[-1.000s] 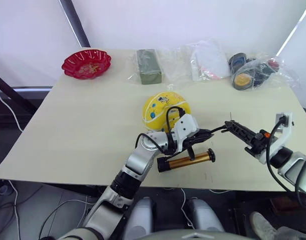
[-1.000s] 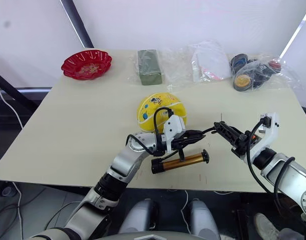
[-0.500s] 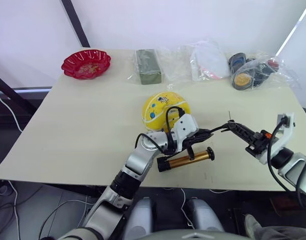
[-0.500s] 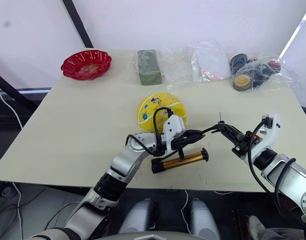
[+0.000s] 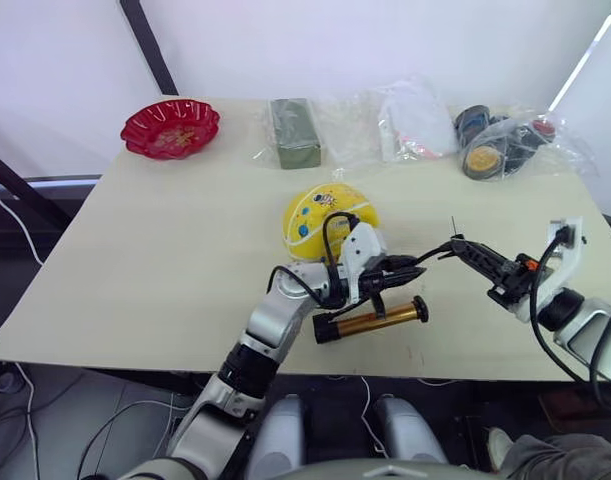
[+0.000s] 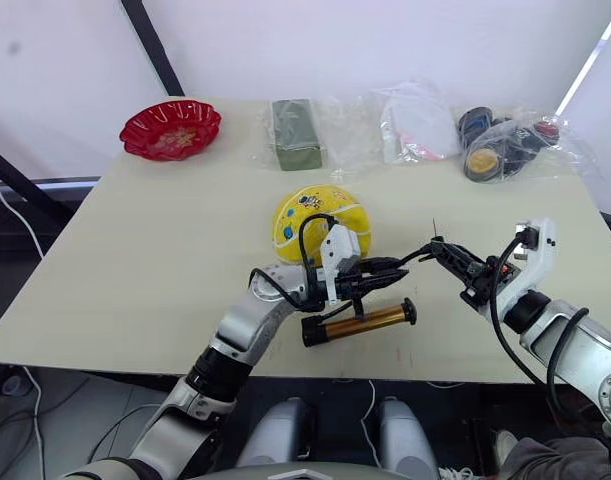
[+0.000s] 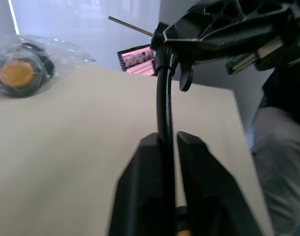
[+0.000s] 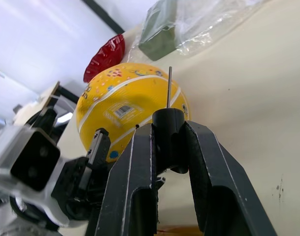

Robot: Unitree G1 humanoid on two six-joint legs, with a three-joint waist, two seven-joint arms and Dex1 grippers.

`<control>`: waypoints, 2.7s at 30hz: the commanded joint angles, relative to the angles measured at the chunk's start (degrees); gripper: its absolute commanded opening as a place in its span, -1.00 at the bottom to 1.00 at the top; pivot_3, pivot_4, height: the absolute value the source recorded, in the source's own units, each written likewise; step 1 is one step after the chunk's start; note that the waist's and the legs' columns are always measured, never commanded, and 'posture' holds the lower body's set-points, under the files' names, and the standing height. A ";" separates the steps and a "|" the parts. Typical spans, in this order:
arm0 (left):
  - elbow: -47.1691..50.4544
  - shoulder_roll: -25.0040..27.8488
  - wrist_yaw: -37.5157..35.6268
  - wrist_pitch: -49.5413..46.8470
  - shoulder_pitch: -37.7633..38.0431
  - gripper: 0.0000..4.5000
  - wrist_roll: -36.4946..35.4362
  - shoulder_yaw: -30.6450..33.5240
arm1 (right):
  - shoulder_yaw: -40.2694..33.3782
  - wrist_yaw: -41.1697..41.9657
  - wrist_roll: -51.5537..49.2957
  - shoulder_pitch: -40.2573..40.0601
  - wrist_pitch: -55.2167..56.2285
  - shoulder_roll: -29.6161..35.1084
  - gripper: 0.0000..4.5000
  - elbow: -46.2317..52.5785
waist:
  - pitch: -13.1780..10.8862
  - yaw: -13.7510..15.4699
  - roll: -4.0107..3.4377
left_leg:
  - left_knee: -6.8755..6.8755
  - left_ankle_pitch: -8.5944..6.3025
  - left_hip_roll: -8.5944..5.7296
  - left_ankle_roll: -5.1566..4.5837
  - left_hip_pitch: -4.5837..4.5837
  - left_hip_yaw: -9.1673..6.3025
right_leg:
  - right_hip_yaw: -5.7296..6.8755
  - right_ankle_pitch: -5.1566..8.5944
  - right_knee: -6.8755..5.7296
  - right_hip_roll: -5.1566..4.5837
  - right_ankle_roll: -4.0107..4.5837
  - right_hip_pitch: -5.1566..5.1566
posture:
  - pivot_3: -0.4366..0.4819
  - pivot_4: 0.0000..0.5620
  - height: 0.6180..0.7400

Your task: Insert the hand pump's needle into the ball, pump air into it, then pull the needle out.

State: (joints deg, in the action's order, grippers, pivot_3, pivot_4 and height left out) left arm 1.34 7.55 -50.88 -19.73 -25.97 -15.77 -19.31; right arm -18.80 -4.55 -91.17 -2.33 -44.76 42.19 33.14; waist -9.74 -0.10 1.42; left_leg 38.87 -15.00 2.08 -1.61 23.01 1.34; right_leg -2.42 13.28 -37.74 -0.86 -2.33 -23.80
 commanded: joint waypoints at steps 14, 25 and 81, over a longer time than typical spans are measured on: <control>35.72 28.41 2.47 -33.95 8.57 1.00 -28.90 25.86 | 22.18 36.61 47.87 22.86 0.51 34.05 -0.87 9.58 | -0.21 -0.69 -0.21 | -0.11 -0.01 0.15 0.02 -0.04 0.07 | 0.02 0.09 0.10 -0.02 -0.05 -0.13 | -0.05 -0.47 1.00; 41.27 38.88 13.62 -43.14 11.46 1.00 -42.27 39.58 | 43.31 54.78 76.36 43.40 8.95 24.17 -0.87 0.31 | -0.34 -0.59 -0.21 | -0.14 0.00 0.06 0.03 -0.04 0.12 | 0.04 0.23 0.07 -0.17 0.14 -0.15 | -0.05 -0.47 1.00; 32.44 30.06 33.63 -50.31 -1.84 1.00 -13.82 21.11 | 53.79 69.52 98.65 54.69 -7.35 3.92 -0.87 -3.35 | -0.39 -2.38 -0.14 | -0.14 0.00 0.03 0.05 -0.14 0.11 | 0.04 0.04 -0.18 -0.14 0.30 -0.16 | -0.05 -0.47 1.00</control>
State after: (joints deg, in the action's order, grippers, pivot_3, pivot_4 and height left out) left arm 32.11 36.71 -16.27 -70.11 -26.74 -29.55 0.11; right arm 35.23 64.76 7.31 51.83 -51.94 46.29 28.29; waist -10.13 -2.48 1.29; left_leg 38.74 -15.00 2.11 -1.56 22.87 1.45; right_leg -2.38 13.32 -37.92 -1.01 -2.03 -23.96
